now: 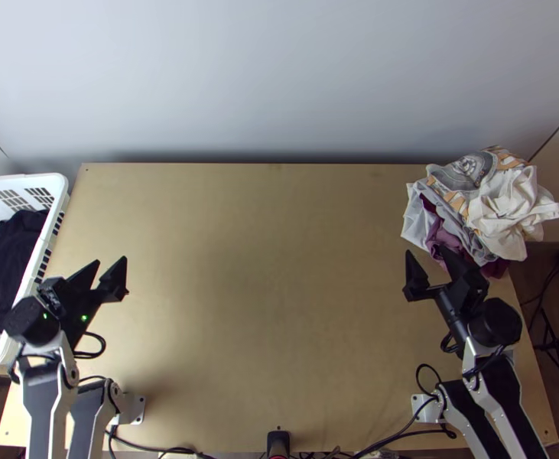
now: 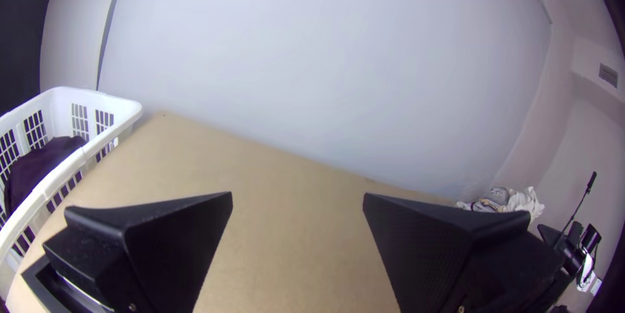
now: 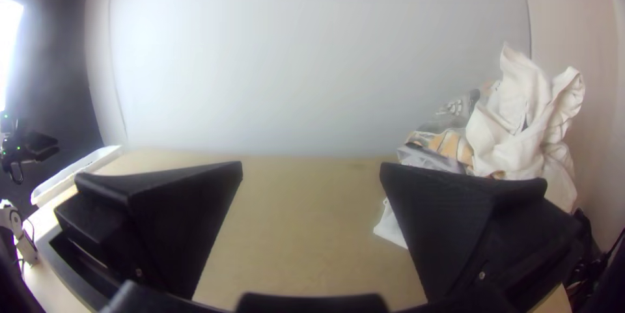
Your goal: Fold the t-shirt
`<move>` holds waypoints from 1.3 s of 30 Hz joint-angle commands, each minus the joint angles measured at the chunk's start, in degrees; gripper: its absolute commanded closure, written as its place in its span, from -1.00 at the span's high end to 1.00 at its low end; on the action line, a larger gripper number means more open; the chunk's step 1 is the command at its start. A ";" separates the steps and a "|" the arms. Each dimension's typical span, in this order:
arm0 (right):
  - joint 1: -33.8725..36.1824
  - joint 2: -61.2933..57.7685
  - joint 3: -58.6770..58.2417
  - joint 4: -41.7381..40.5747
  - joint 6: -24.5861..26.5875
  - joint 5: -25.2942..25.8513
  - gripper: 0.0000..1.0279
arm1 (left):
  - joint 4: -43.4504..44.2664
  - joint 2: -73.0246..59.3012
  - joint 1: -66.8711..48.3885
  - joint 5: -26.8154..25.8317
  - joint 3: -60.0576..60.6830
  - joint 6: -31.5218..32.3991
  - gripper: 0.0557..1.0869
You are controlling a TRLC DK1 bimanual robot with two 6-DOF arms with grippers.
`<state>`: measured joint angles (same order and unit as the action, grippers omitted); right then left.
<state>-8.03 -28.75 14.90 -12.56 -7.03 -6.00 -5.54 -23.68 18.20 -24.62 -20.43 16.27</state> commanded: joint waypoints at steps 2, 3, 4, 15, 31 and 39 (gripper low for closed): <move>-0.84 8.98 -6.81 -4.41 3.51 0.11 0.91 | 3.78 14.54 -0.44 0.01 10.67 1.22 0.89; -0.84 11.09 -7.86 -4.41 3.60 0.11 0.91 | 2.82 16.30 -0.62 0.01 11.46 1.13 0.89; -0.84 13.28 -9.01 -4.23 3.60 0.11 0.91 | 2.03 18.06 -0.71 0.01 12.16 1.04 0.89; 1.97 29.02 -9.27 13.26 2.81 0.46 0.91 | -0.44 22.98 -3.78 0.01 13.22 0.43 0.90; 4.08 28.93 -9.45 25.04 2.81 2.48 0.91 | -1.84 23.42 -4.31 3.26 16.03 0.34 0.90; 4.25 28.93 -9.53 25.21 2.90 3.54 0.91 | -2.90 23.77 -4.57 7.40 16.03 0.25 0.90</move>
<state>-3.99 0.08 5.48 11.68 -4.05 -3.25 -7.44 0.01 13.80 -20.27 -4.97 16.51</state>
